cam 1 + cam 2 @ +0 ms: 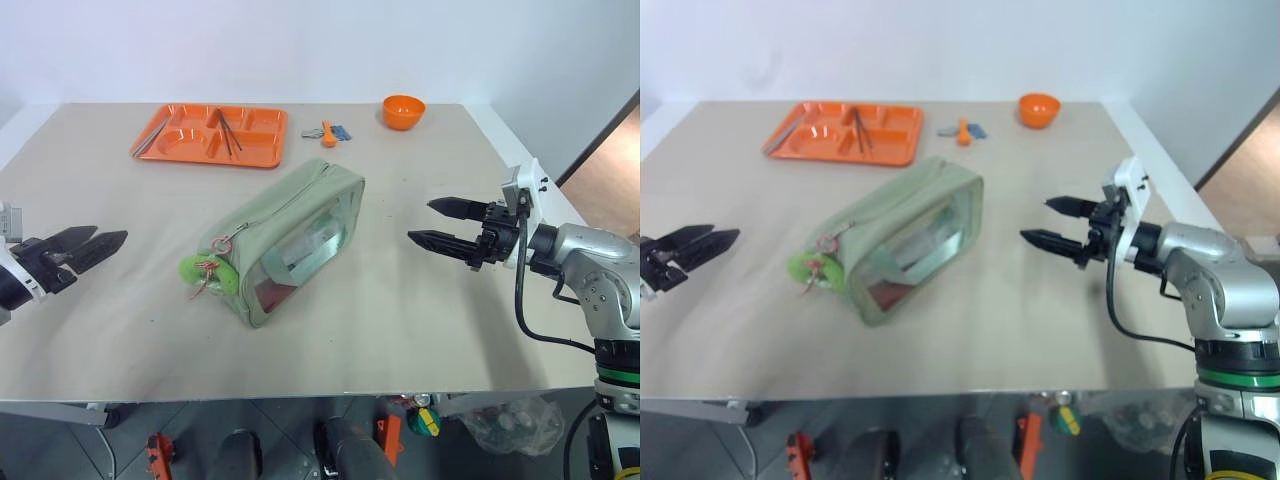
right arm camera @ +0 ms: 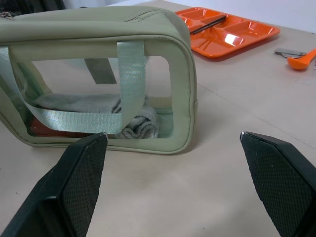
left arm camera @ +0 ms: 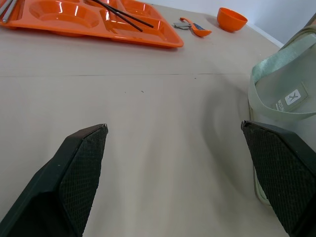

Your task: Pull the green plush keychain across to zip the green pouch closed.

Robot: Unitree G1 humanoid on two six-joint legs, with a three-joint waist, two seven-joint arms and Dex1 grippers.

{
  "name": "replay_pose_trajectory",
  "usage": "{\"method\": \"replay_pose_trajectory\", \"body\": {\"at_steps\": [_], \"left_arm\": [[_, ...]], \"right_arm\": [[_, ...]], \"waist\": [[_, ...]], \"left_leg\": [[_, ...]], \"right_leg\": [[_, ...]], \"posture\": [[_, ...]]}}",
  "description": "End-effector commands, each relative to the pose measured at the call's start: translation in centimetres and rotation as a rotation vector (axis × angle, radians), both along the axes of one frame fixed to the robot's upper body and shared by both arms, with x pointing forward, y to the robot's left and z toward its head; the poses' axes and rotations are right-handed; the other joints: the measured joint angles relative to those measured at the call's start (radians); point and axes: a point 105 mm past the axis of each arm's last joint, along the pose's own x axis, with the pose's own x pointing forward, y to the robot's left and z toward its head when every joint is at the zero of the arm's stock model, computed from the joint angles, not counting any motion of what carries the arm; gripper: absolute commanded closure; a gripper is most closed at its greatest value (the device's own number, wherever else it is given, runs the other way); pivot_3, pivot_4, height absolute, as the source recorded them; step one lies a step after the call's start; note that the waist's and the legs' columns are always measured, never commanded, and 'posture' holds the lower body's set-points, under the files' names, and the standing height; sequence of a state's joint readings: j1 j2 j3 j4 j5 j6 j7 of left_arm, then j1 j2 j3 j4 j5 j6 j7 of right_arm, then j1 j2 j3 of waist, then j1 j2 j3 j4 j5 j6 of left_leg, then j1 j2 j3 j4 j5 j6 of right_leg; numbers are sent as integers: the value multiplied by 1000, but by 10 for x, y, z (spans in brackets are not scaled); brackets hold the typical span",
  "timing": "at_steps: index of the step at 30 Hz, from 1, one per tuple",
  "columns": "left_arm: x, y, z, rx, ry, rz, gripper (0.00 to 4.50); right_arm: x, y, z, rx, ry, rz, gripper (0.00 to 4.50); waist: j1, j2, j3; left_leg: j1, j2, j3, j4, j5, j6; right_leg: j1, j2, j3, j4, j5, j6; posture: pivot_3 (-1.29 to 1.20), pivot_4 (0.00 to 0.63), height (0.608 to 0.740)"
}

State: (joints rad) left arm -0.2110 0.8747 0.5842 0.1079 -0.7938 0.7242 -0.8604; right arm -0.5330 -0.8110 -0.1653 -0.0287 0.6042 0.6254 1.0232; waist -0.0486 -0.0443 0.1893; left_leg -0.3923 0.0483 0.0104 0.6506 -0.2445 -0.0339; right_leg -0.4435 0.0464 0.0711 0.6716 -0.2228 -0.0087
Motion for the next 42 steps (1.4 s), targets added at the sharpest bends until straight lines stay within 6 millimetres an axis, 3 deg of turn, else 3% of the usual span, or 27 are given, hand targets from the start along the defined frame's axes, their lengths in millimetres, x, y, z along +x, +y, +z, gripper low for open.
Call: {"method": "replay_pose_trajectory", "body": {"at_steps": [1,6,9,14,20,24,28,32,39,42], "left_arm": [[-3,-9,11,33,-32,-59,0],[-8,-23,21,85,-48,-162,0],[-5,-26,33,104,-91,-184,0],[-6,-46,74,120,-194,-319,0],[-16,-81,112,178,-269,-534,0],[-21,-100,118,200,-284,-641,0],[-25,-115,120,200,-294,-718,0],[-27,-123,118,191,-294,-748,0],[-23,-127,108,184,-288,-729,0],[-24,-129,106,177,-288,-730,0]], "right_arm": [[-5,5,13,-26,-61,24,39],[-7,13,16,-89,-92,66,39],[-2,18,34,-88,-154,70,39],[-6,42,72,-223,-287,237,39],[-11,75,89,-425,-404,493,39],[-5,99,83,-556,-461,622,39],[14,118,73,-682,-526,654,39],[26,134,70,-737,-574,678,39],[25,149,53,-784,-593,769,39],[24,153,41,-800,-585,802,739]], "waist": [[0,0,0],[0,0,0],[-1,0,0],[0,1,1],[-1,1,1],[-3,1,1],[0,1,1],[0,1,1],[-1,1,1],[-1,1,1]], "left_leg": [[0,0,0,0,0,0],[0,0,0,0,0,0],[0,0,1,0,0,0],[0,0,1,1,0,0],[0,0,1,1,-1,1],[0,0,1,1,-2,3],[-1,0,1,2,-2,3],[-1,0,1,4,-2,2],[0,0,0,5,-2,2],[0,0,-1,5,-2,2]], "right_leg": [[0,0,0,0,0,0],[0,0,0,0,0,0],[0,0,0,0,0,0],[-1,1,0,1,1,0],[-1,1,0,1,0,0],[-1,1,0,1,-1,-1],[-1,1,0,3,-1,-1],[-2,1,0,5,-1,-1],[-2,0,0,9,-1,-5],[-2,0,0,10,-1,-5]], "posture": [[0,150,740],[0,150,740],[0,150,740],[0,150,740],[0,150,740],[0,150,740],[0,150,740],[0,150,740],[0,150,740],[0,150,740]]}}
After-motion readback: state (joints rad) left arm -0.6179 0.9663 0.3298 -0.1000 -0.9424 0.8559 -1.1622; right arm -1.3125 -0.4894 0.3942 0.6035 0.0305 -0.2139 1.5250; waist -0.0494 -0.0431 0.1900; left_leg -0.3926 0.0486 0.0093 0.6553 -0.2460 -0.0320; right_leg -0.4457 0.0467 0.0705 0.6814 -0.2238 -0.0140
